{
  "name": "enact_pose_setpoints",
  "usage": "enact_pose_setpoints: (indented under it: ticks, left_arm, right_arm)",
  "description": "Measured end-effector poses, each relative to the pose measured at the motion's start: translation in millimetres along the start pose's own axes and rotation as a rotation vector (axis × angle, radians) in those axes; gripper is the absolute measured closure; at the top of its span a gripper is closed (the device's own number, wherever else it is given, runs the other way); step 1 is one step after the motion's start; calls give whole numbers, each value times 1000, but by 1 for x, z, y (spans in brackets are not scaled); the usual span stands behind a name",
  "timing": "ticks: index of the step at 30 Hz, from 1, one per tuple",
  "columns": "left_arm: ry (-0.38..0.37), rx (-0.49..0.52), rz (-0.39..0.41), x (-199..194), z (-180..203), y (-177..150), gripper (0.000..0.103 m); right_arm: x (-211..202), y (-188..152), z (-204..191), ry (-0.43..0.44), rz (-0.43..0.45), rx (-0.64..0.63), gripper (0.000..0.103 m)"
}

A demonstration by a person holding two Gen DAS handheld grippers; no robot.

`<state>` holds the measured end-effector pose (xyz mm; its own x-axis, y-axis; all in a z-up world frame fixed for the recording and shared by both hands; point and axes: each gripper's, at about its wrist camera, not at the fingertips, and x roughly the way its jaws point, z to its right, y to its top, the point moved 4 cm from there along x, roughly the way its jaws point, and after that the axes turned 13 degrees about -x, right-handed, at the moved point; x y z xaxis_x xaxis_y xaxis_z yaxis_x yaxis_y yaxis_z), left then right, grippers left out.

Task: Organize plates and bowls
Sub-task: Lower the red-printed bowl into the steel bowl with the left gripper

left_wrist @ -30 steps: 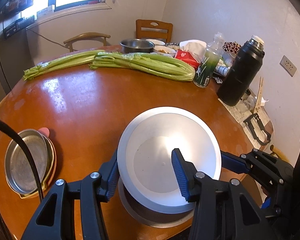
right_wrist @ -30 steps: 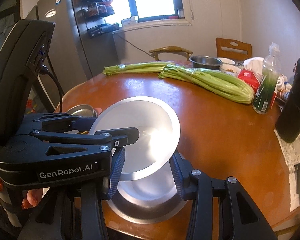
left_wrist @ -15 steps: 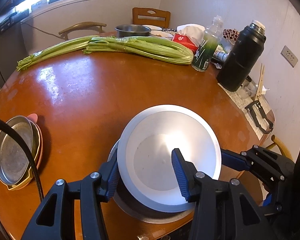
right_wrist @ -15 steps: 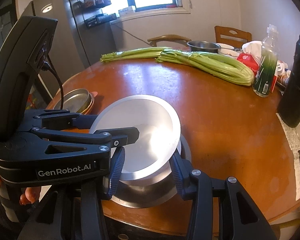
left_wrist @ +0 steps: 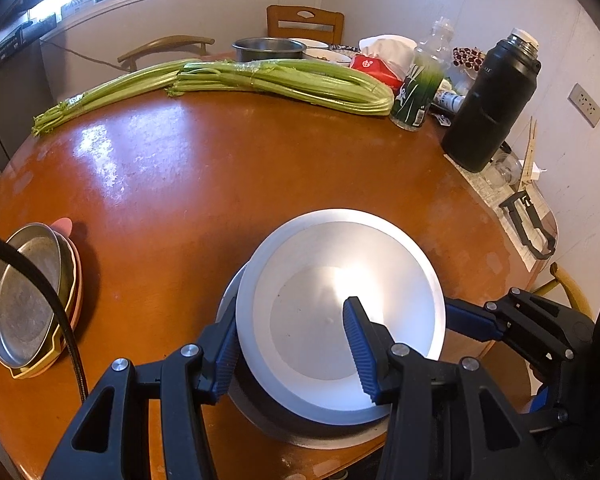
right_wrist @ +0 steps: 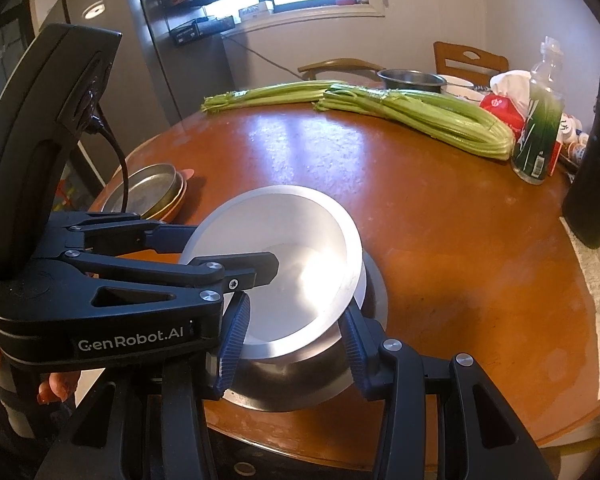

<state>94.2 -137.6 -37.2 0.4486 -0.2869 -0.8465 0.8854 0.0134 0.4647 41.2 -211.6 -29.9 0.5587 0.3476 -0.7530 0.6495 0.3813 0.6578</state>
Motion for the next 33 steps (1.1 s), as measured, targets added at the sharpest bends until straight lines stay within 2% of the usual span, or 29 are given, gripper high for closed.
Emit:
enact_pose_setpoints:
  ticks: [13, 33]
  left_arm:
    - [14, -8, -14, 8, -6, 1, 54]
    - [-4, -5, -8, 6, -7, 2, 54]
  right_arm:
    - [4, -1, 2, -4, -9, 2, 56]
    - [4, 0, 3, -13, -11, -1, 56]
